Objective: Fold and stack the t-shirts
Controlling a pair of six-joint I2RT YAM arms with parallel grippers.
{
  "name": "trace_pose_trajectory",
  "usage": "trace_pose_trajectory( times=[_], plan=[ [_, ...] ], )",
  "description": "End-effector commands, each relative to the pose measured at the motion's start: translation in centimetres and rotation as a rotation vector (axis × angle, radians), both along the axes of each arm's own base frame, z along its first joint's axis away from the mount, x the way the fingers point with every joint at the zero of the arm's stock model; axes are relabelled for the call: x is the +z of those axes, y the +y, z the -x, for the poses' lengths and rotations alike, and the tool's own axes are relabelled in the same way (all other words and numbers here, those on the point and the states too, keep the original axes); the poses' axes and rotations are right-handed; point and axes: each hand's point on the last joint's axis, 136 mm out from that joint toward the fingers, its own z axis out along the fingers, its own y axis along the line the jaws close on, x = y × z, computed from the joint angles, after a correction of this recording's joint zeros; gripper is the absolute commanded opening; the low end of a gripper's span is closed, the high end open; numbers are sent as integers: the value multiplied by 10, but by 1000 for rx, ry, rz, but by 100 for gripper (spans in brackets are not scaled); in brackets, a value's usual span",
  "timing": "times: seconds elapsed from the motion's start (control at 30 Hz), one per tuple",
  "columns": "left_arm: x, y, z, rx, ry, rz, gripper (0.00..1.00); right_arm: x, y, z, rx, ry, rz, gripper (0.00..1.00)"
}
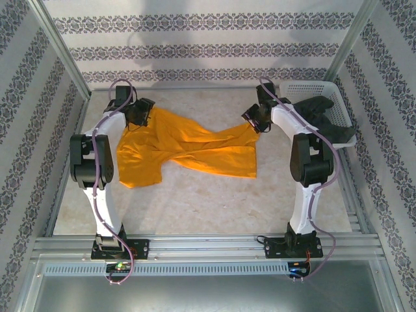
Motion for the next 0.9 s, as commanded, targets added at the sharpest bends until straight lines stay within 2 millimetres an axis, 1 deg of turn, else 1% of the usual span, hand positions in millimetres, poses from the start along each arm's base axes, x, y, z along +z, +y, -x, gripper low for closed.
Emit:
trace_pose_trajectory(
  times=[0.0,0.07,0.13,0.2,0.3,0.33,0.37,0.4,0.5,0.6,0.7,0.87],
  plan=[
    [28,15,24,3,-41,-95,67,28,-13,31,-19,-10,31,52],
    [28,18,45,11,-33,-123,66,13,-20,56,-51,32,39,49],
    [18,15,67,12,-16,-115,64,0,-25,75,-112,64,23,43],
    [9,12,84,5,2,-102,62,-13,-25,85,-169,120,-1,39],
    [0,7,106,-12,23,-90,58,-30,-23,92,-256,231,-16,38],
    [0,5,112,-19,25,-88,57,-34,-21,94,-294,267,-20,33],
    [1,3,115,-25,22,-89,57,-38,-20,95,-323,298,-28,30],
    [1,1,119,-33,24,-89,56,-42,-18,93,-346,315,-37,30],
    [2,-1,128,-42,23,-94,55,-44,-18,83,-400,314,-29,33],
    [4,-1,134,-49,21,-103,54,-48,-18,75,-429,328,-31,33],
    [8,-1,140,-54,15,-109,53,-53,-16,74,-439,354,-29,34],
    [6,-2,148,-61,19,-107,53,-60,-11,77,-453,385,-19,35]
  ],
)
